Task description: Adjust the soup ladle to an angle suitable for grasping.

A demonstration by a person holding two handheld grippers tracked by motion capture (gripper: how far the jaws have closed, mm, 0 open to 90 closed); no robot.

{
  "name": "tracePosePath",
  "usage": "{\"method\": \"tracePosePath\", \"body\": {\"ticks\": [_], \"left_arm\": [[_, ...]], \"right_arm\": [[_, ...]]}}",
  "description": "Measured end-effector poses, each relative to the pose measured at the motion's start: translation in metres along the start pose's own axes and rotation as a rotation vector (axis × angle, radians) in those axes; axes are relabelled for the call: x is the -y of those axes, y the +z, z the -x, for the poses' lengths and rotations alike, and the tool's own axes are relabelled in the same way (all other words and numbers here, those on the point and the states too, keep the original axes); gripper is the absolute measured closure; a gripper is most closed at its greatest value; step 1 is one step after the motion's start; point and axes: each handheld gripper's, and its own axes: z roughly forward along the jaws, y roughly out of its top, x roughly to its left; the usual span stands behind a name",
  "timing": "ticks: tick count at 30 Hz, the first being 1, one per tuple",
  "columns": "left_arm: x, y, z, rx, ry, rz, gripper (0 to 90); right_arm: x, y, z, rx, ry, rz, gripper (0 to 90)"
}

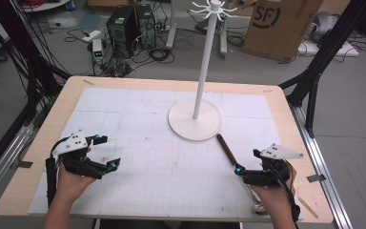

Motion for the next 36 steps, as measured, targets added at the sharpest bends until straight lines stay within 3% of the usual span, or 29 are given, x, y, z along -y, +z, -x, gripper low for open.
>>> {"method": "tracePosePath", "body": {"ticks": [6, 14, 20, 25, 36], "left_arm": [[0.002, -0.002, 0.001, 0.021, -0.020, 0.001, 2.5], [0.000, 0.000, 0.004, 0.032, -0.012, 0.002, 2.6], [-0.002, -0.002, 0.006, 0.031, -0.004, 0.018, 2.5], [0.002, -0.001, 0.003, 0.036, -0.027, 0.049, 2.6], [0.001, 0.000, 0.004, 0.042, -0.019, 0.041, 2.6]], "right_arm": [[-0.001, 0.004, 0.001, -0.002, 0.004, -0.004, 15.1], [0.000, 0.005, 0.001, 0.013, 0.003, -0.036, 15.1], [-0.002, 0.011, 0.004, 0.010, 0.002, -0.079, 15.1], [-0.006, 0.021, 0.007, 0.015, -0.009, -0.113, 15.1], [-0.010, 0.030, 0.013, 0.027, -0.016, -0.185, 15.5]]}}
